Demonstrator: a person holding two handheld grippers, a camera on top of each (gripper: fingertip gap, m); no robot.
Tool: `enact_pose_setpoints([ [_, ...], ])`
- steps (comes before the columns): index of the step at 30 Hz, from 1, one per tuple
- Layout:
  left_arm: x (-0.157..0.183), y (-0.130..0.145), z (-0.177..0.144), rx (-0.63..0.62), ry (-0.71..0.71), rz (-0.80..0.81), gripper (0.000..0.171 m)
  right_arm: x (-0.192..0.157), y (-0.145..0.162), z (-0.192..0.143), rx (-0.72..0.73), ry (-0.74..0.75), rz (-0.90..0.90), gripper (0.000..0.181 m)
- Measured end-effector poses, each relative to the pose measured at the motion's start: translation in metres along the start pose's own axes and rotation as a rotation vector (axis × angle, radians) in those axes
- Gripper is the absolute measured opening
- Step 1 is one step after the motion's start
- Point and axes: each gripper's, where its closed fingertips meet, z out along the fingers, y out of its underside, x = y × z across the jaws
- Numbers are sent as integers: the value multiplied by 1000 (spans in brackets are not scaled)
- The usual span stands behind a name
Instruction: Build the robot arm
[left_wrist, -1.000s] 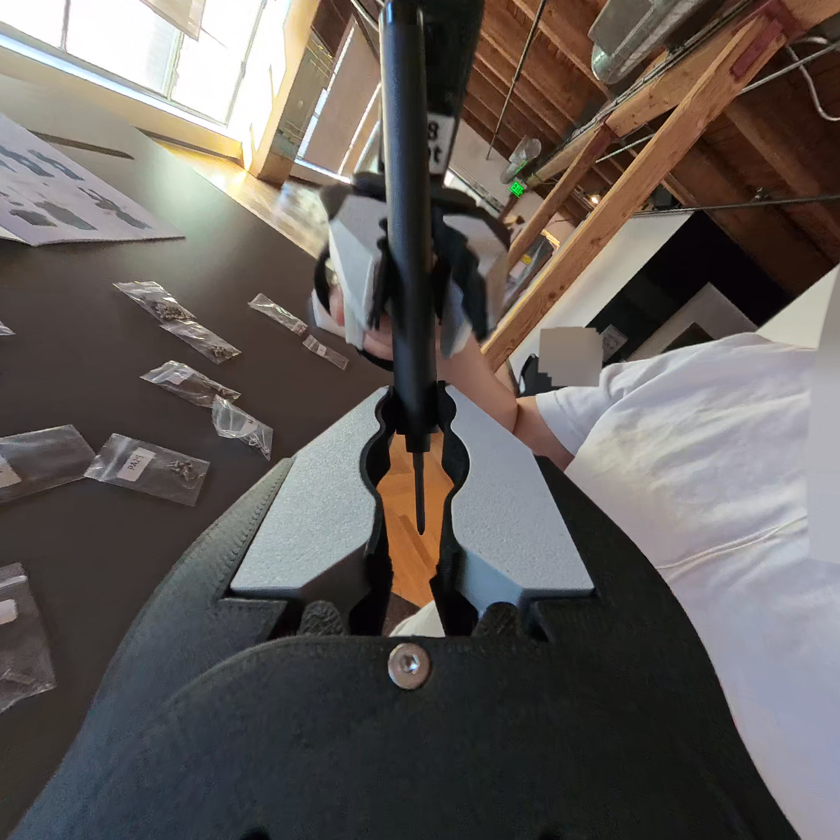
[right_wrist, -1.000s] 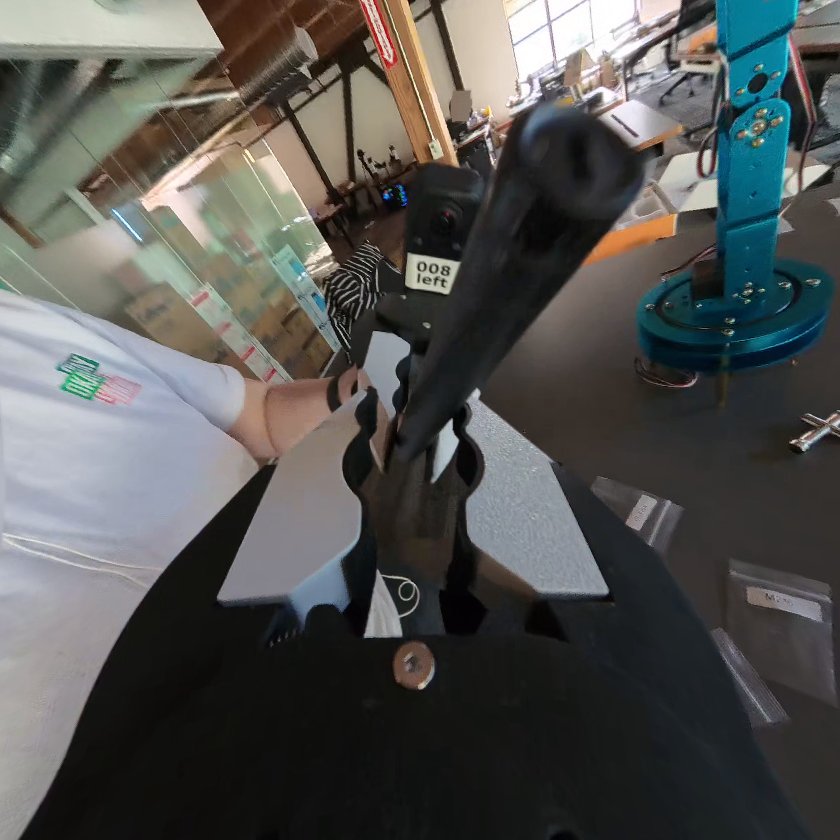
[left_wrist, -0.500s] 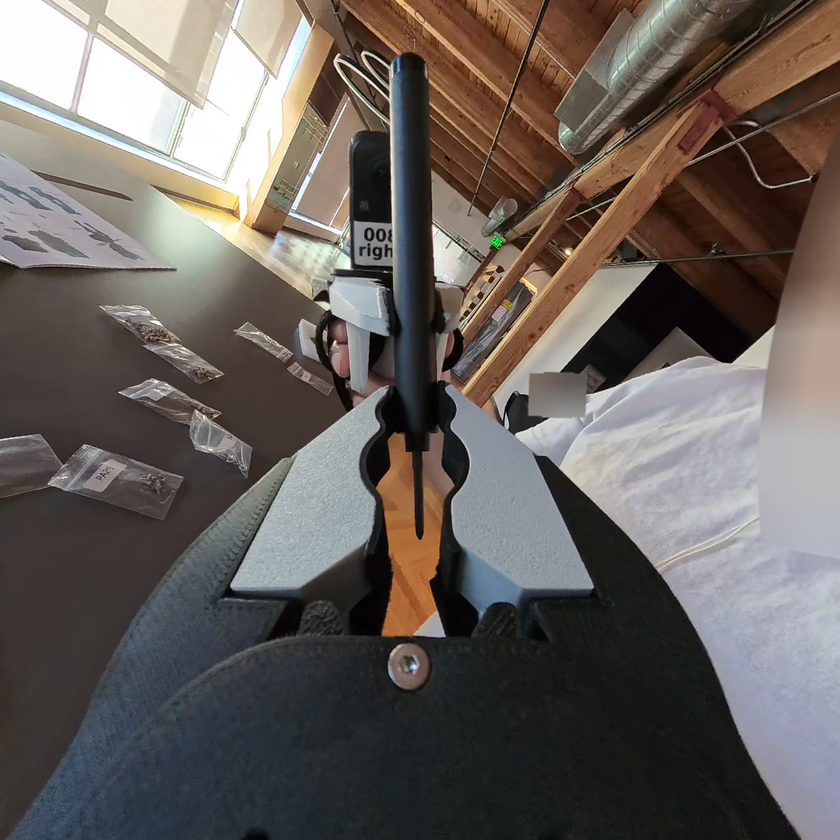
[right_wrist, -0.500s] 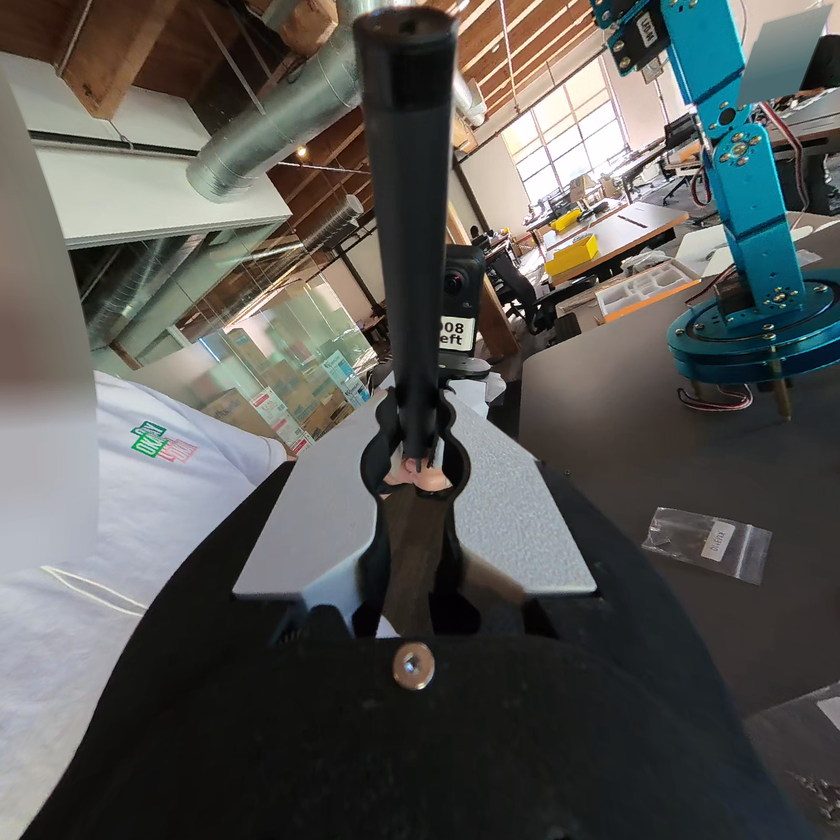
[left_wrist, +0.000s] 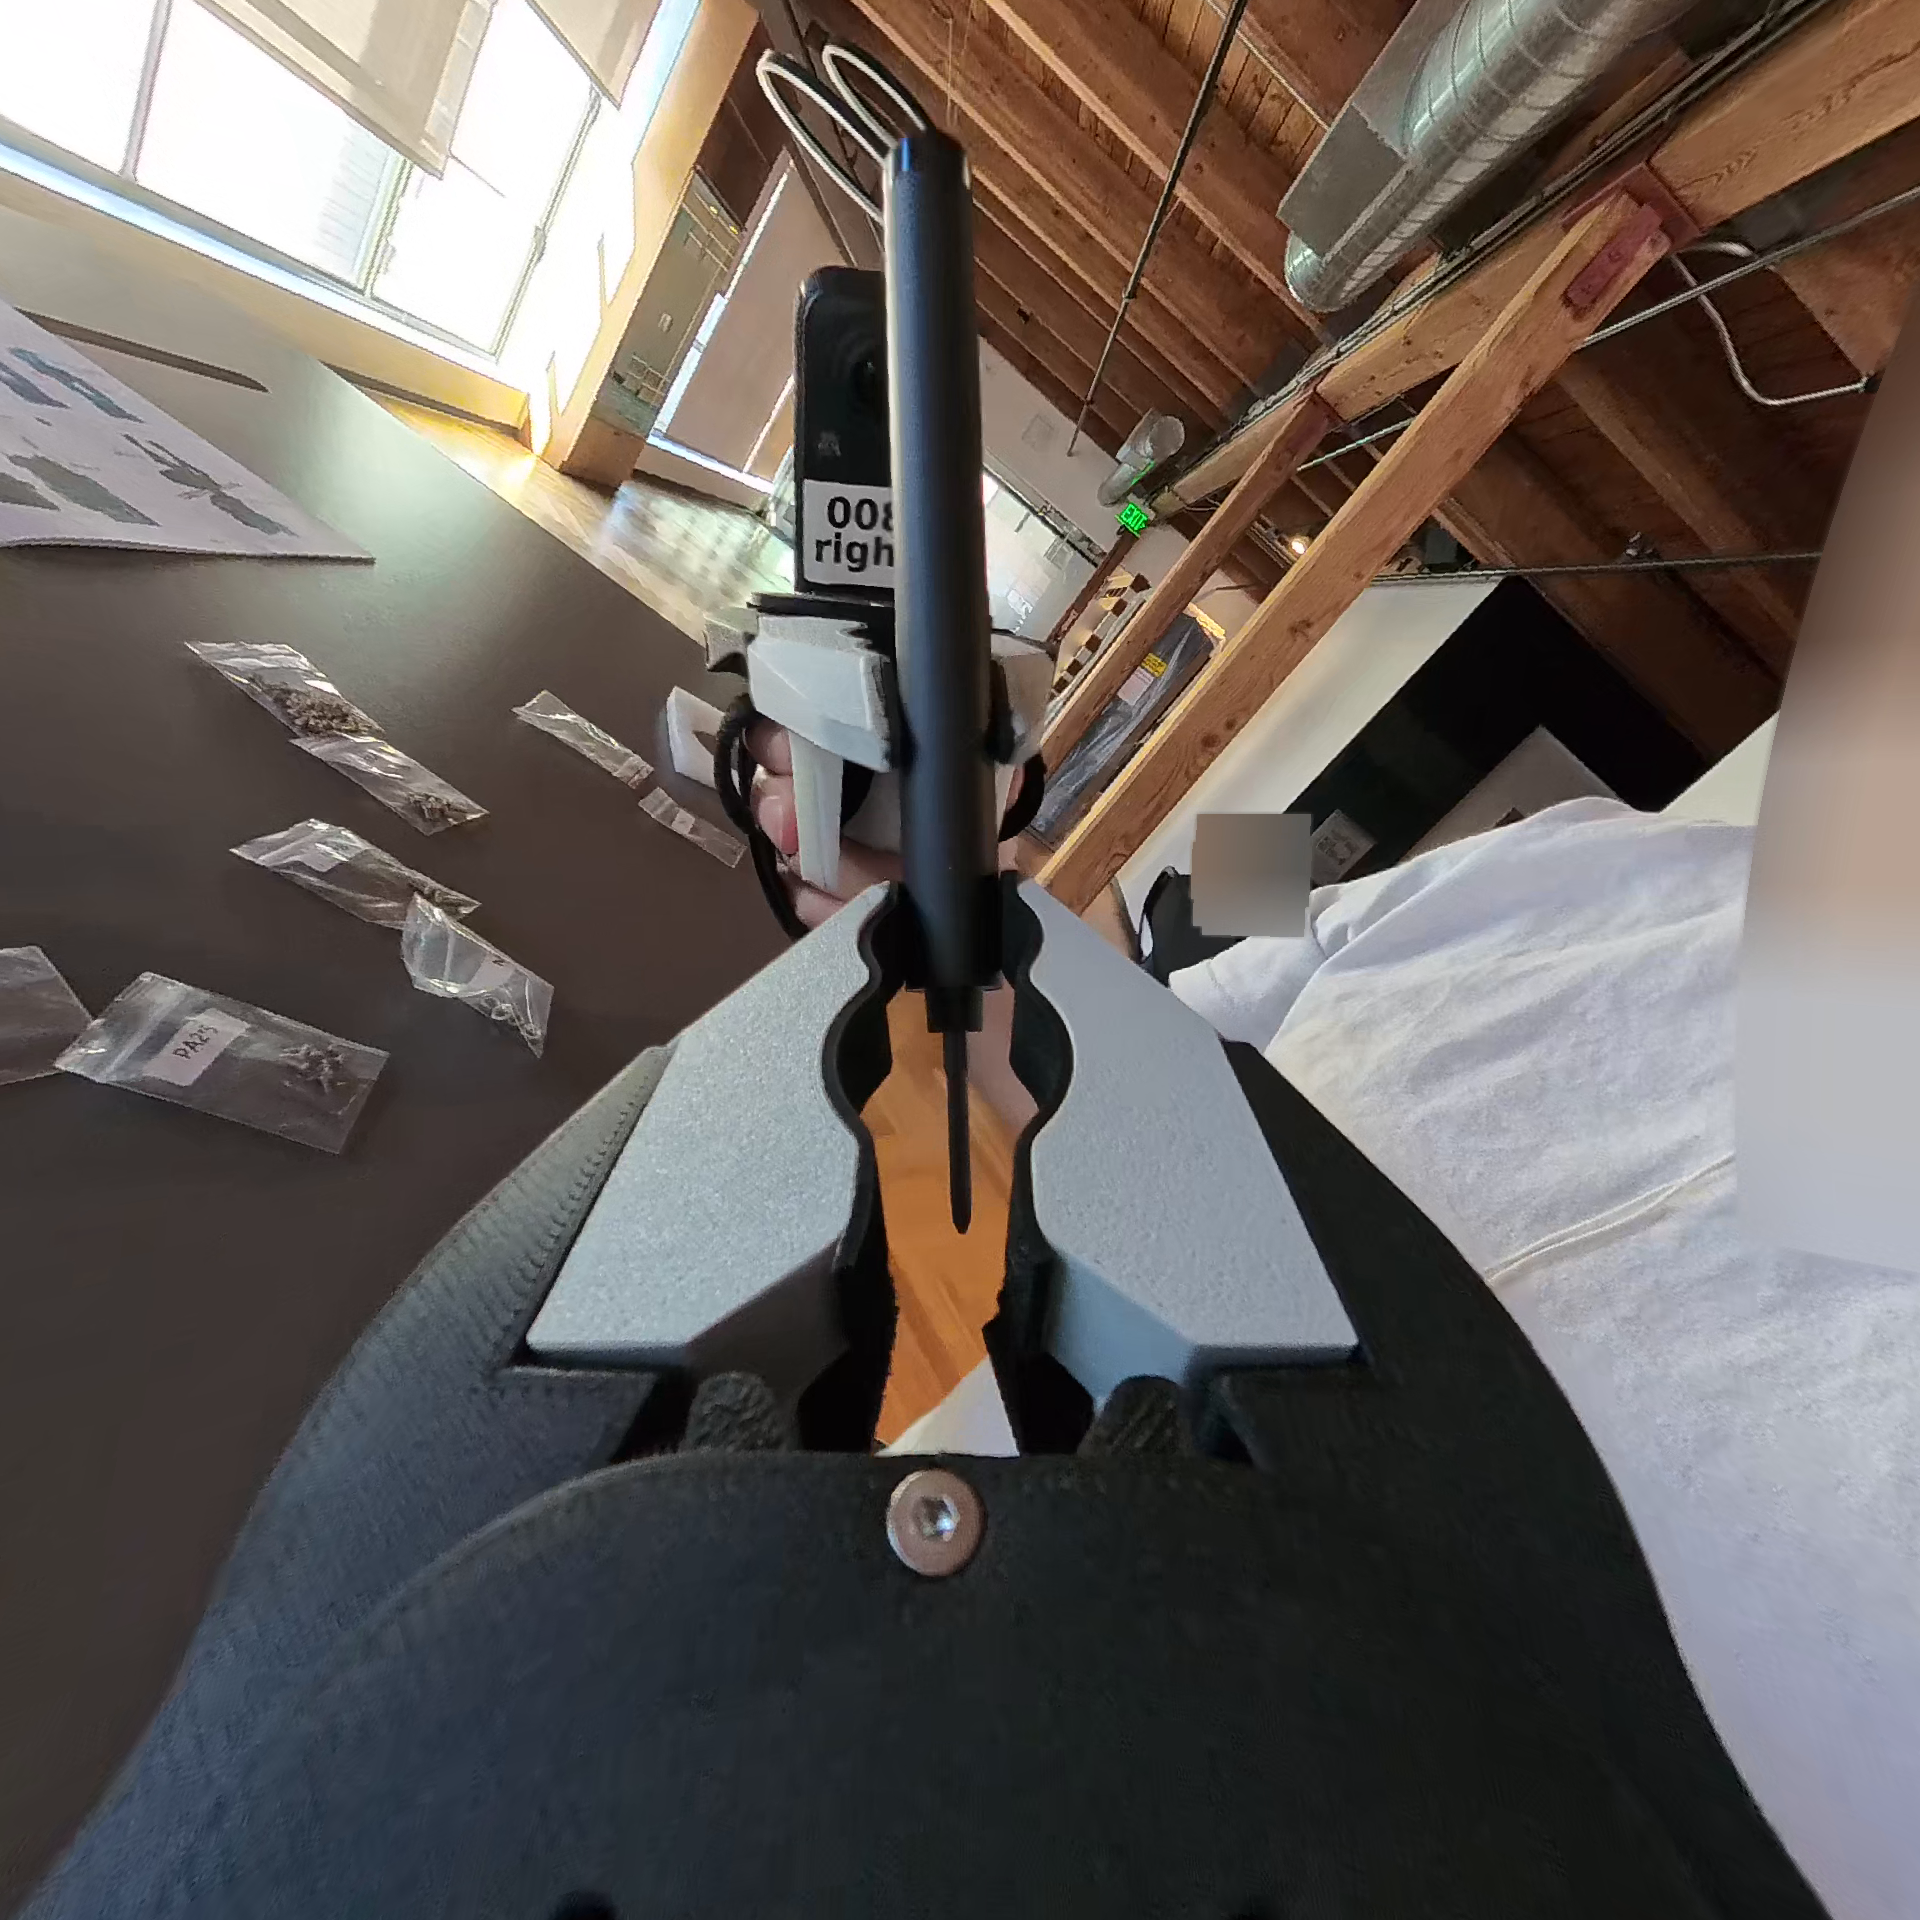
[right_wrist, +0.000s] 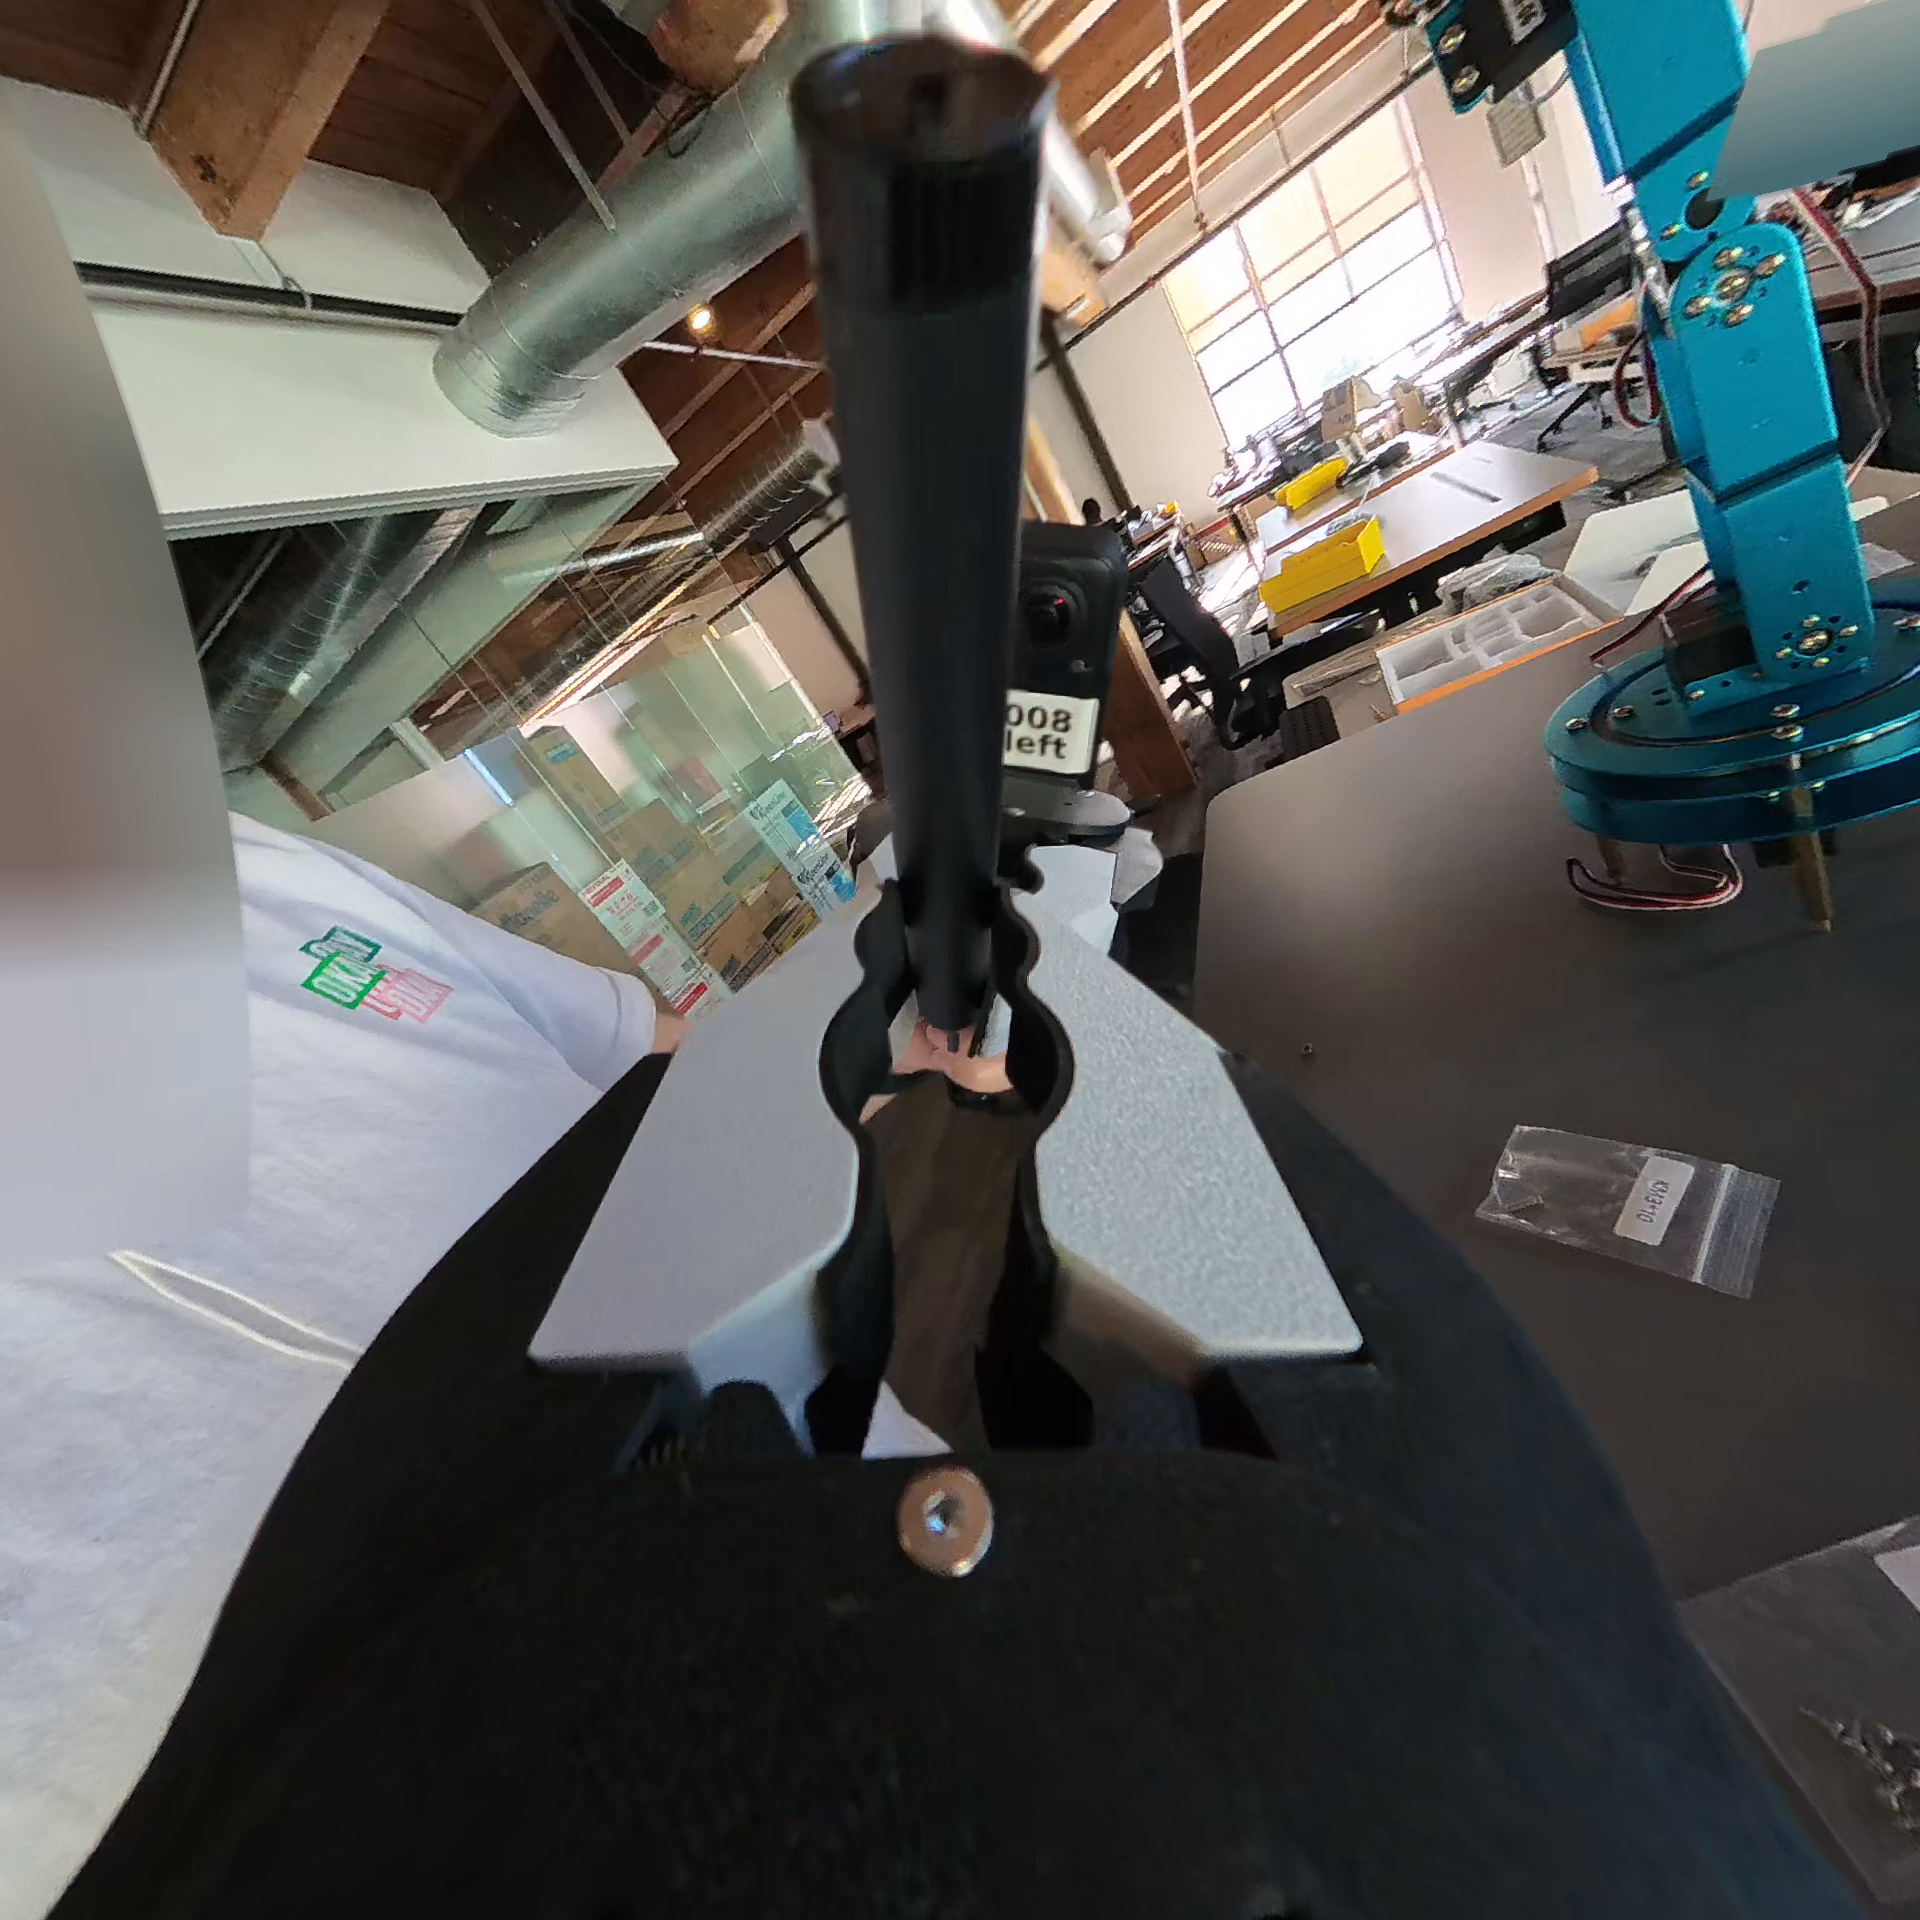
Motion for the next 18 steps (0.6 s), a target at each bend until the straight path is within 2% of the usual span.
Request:
enact_pose_setpoints([
  [6, 4, 2, 1, -6, 12, -15, 16, -6, 5, -6, -67, -31, -7, 15],
  [18, 1, 5, 7, -14, -20, -4, 16, -3, 4, -14, -57, -1, -22, 13],
])
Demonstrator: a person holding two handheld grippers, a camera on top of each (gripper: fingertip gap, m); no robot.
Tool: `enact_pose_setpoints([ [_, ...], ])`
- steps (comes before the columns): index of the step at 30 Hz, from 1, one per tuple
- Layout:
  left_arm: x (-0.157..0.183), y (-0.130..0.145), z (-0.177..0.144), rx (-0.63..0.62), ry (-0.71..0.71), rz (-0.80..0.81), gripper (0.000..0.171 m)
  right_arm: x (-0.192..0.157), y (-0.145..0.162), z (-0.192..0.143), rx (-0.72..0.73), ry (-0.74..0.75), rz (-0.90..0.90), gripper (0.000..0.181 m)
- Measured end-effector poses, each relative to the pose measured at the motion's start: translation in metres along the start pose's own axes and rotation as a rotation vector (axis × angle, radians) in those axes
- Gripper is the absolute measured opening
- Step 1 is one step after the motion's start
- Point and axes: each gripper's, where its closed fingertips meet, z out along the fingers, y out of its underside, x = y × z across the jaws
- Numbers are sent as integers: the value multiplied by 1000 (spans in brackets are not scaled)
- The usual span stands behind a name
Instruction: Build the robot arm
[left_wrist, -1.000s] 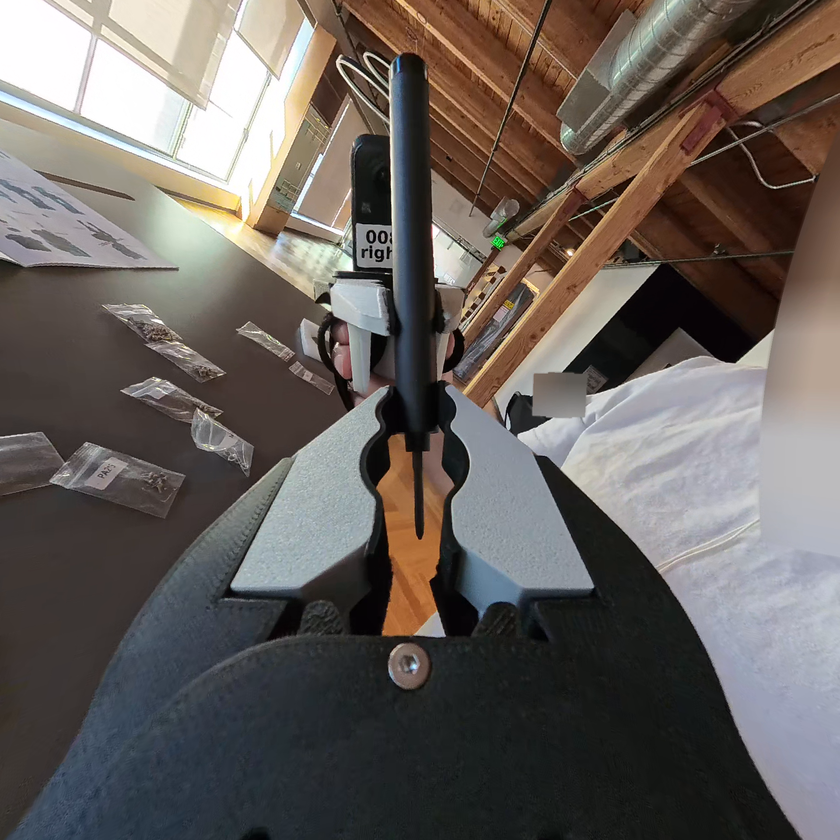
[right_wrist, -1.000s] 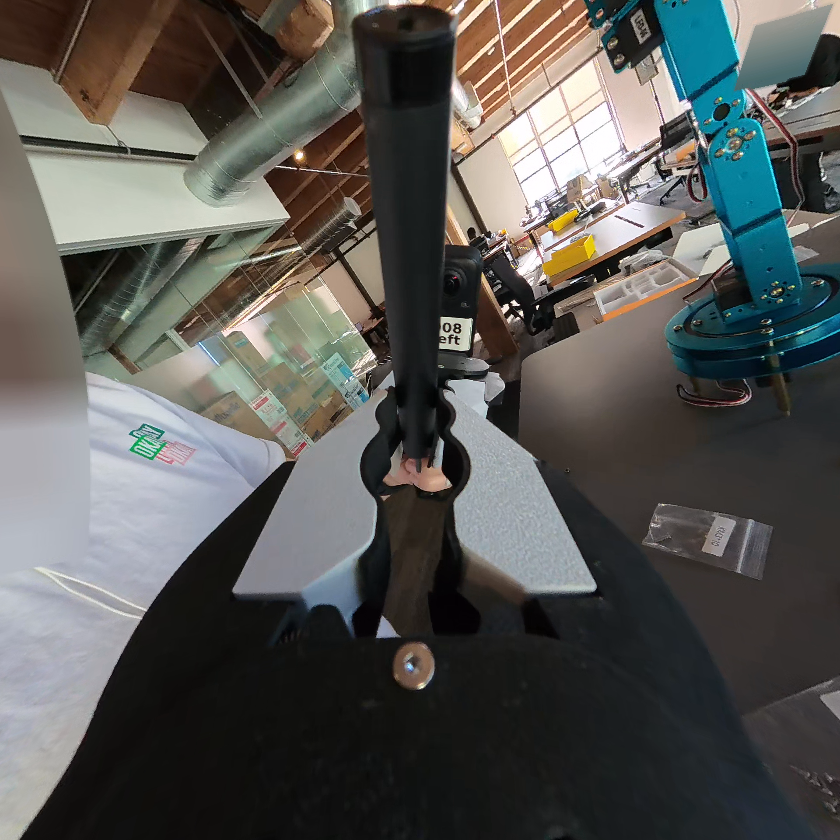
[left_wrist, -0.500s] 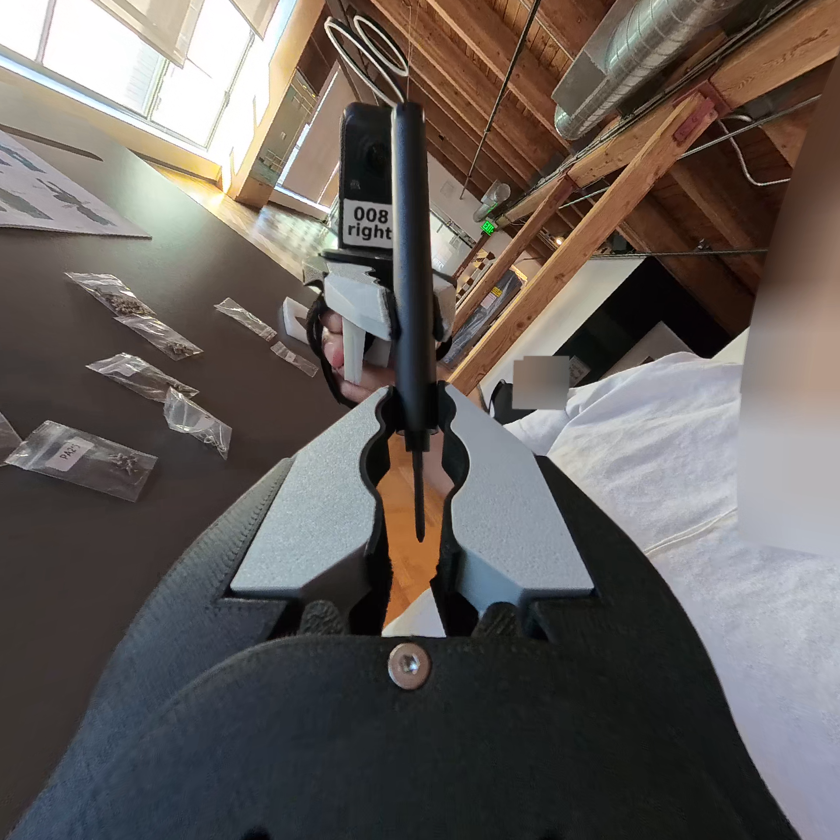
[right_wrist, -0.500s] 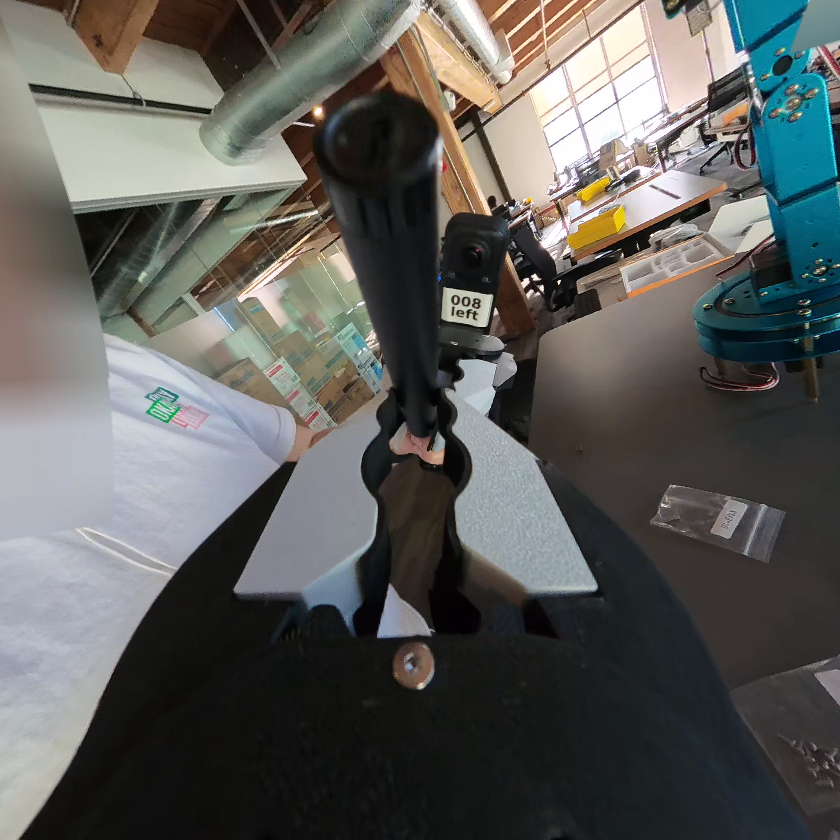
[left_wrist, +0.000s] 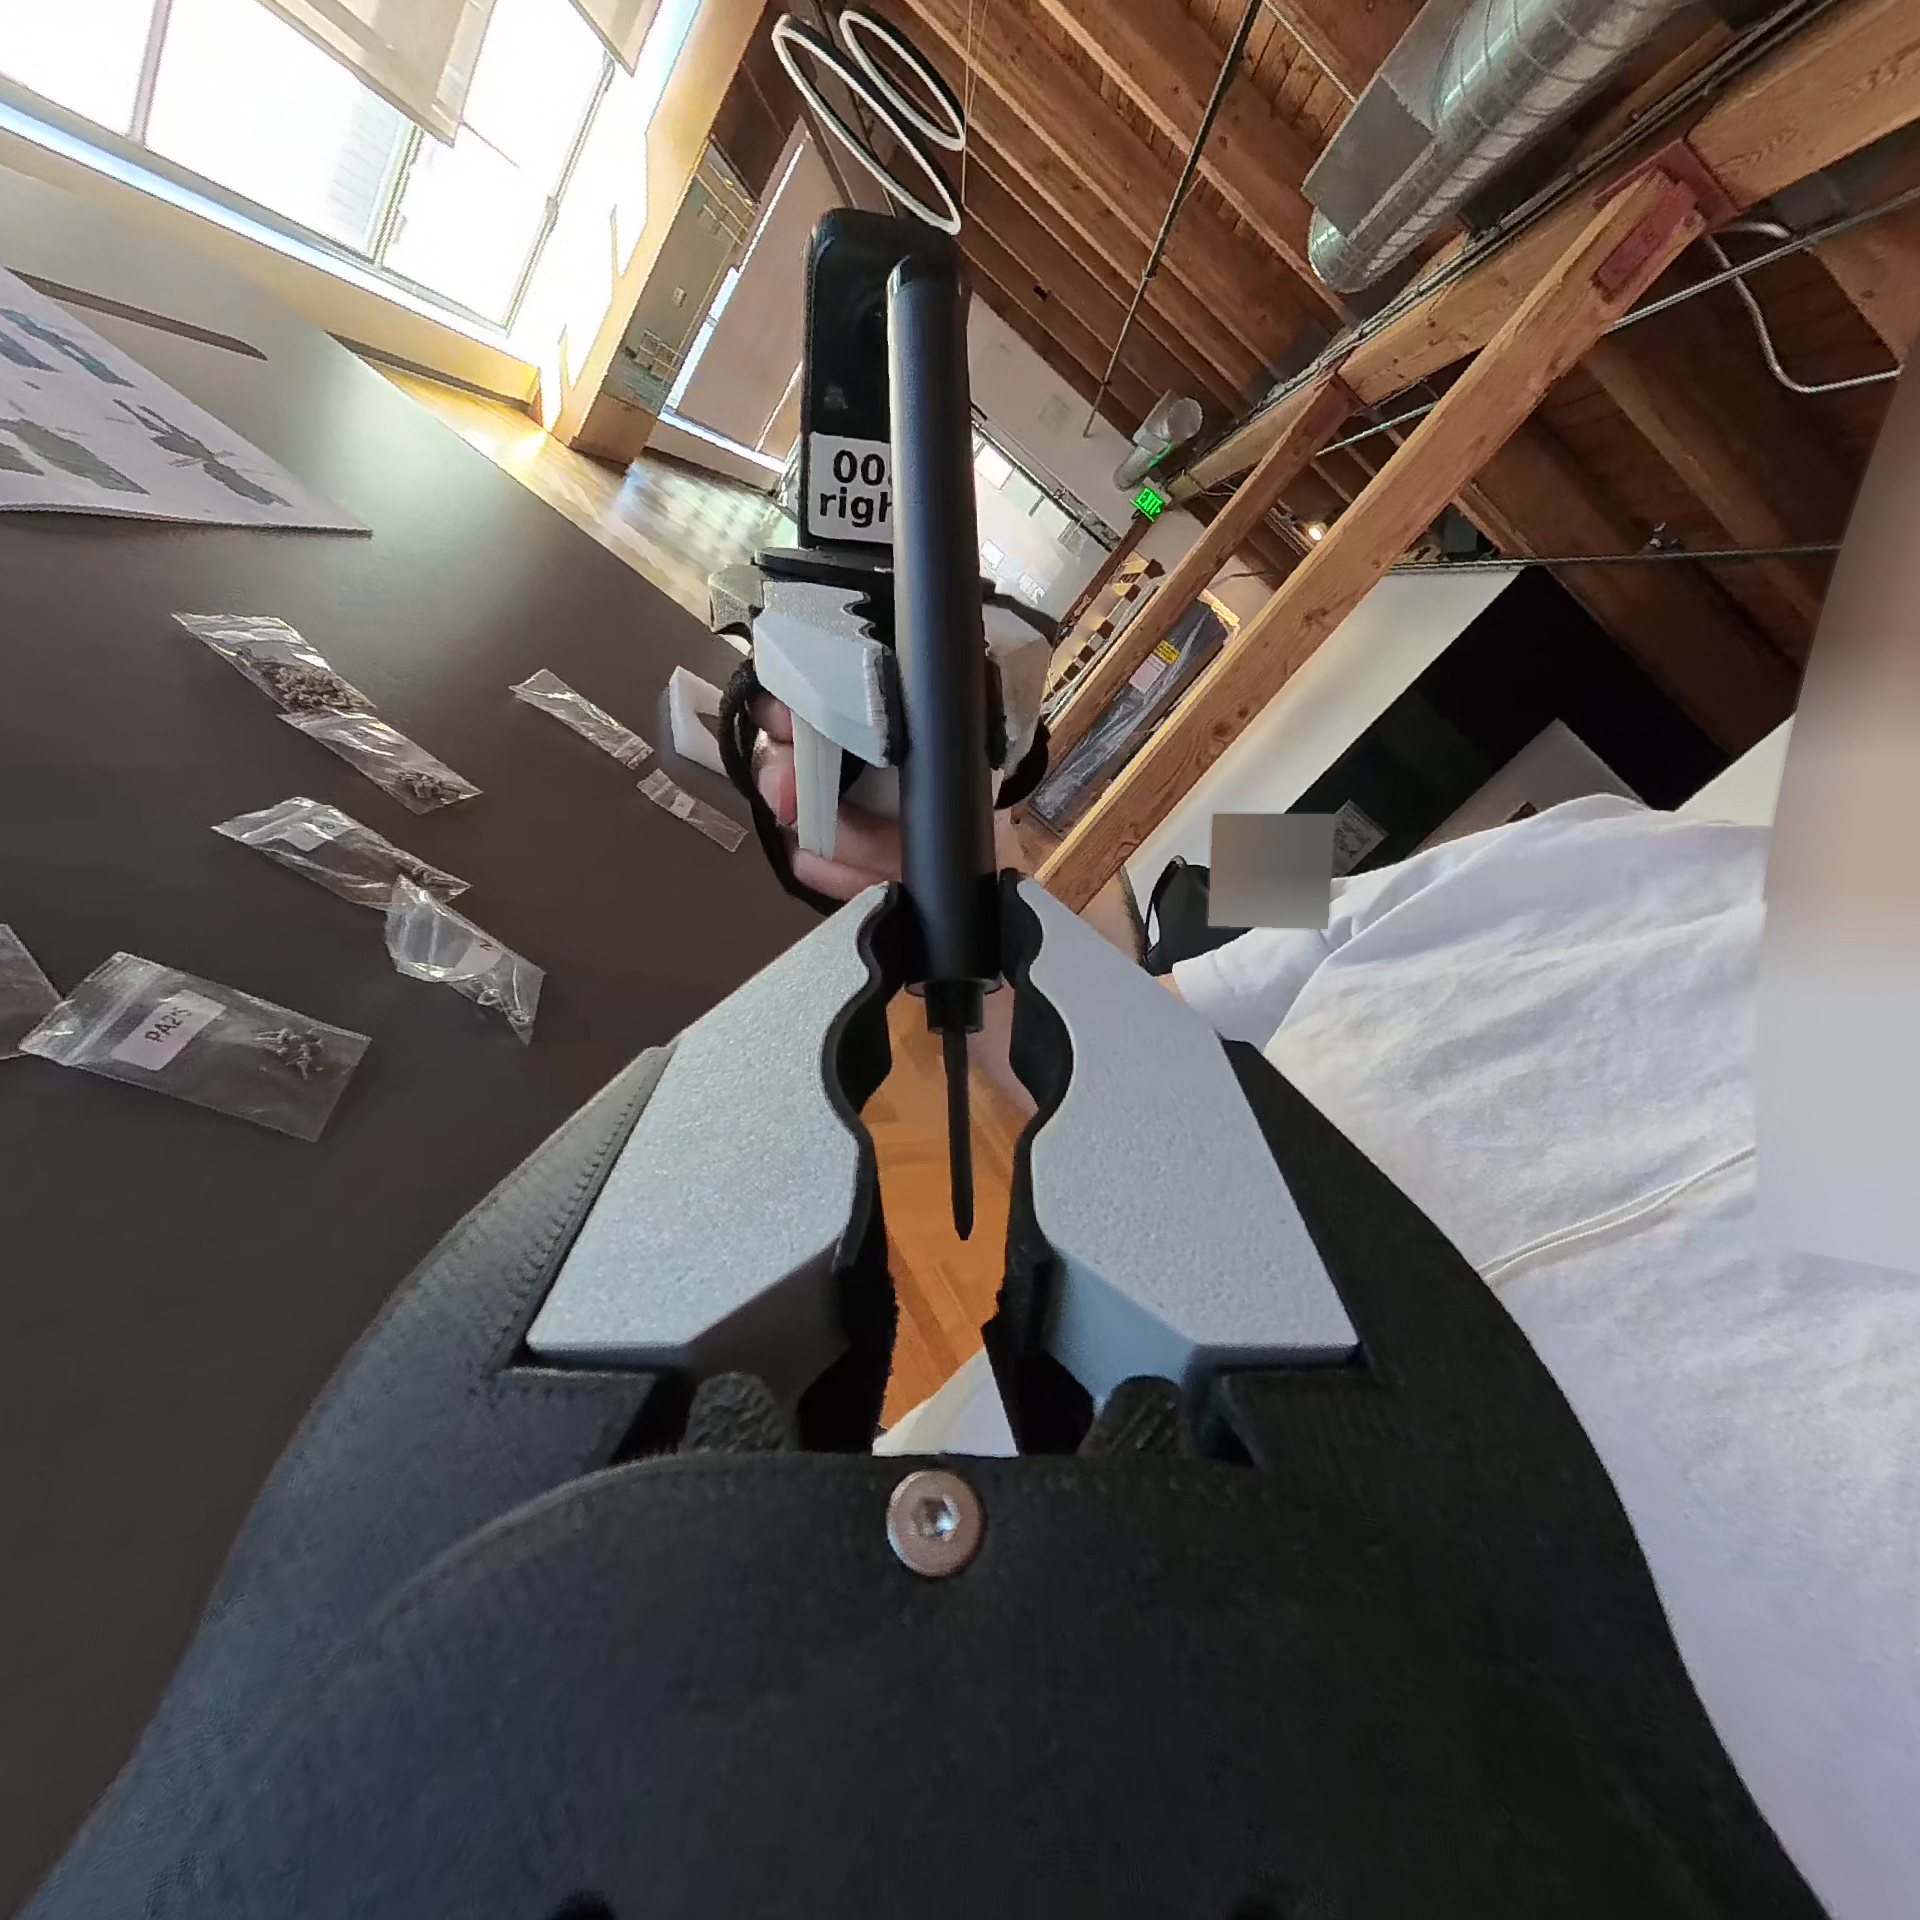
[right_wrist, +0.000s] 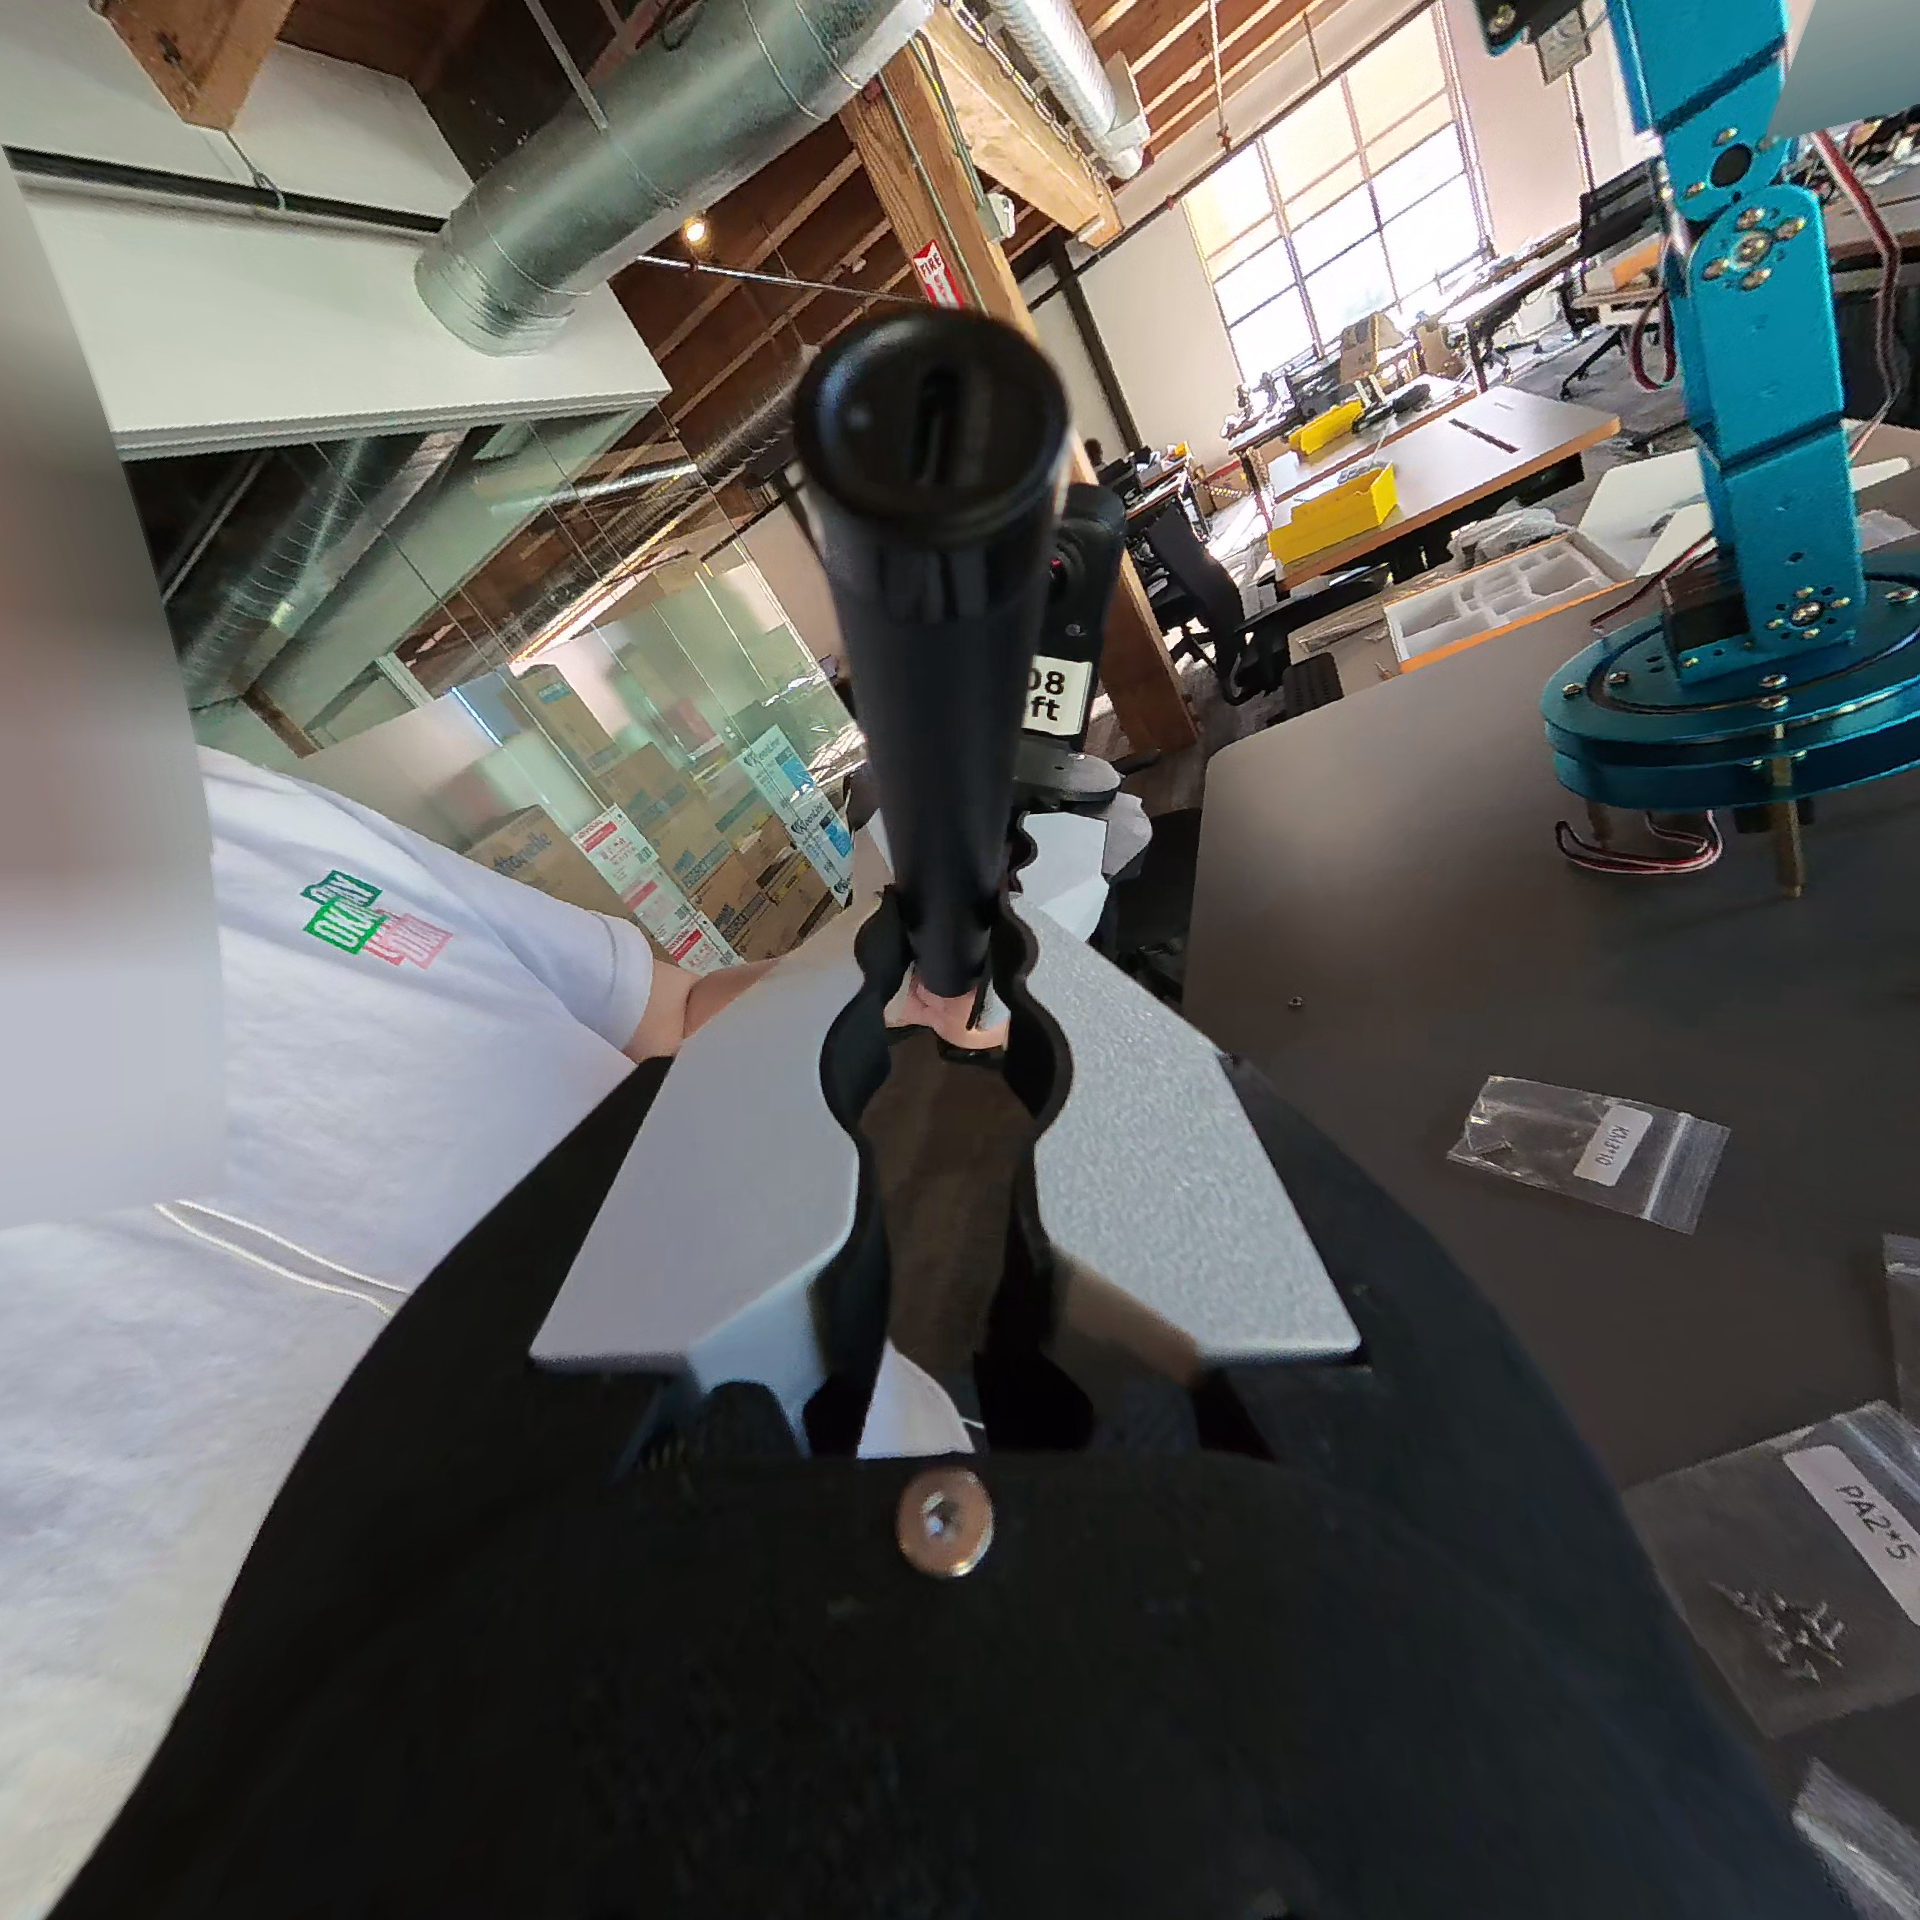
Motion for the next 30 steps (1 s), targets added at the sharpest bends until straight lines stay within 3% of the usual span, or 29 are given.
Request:
enact_pose_setpoints([
  [8, 1, 1, 2, -12, -20, 10, 16, -2, 0, -2, 7, 2, -53, 14],
  [20, 12, -5, 7, 94, 52, 13, 16, -18, -8, 13, 151, -58, -82, 17],
  [30, 14, -5, 1, 148, 90, -1, 16, -20, -1, 17, 86, 7, -212, 16],
])
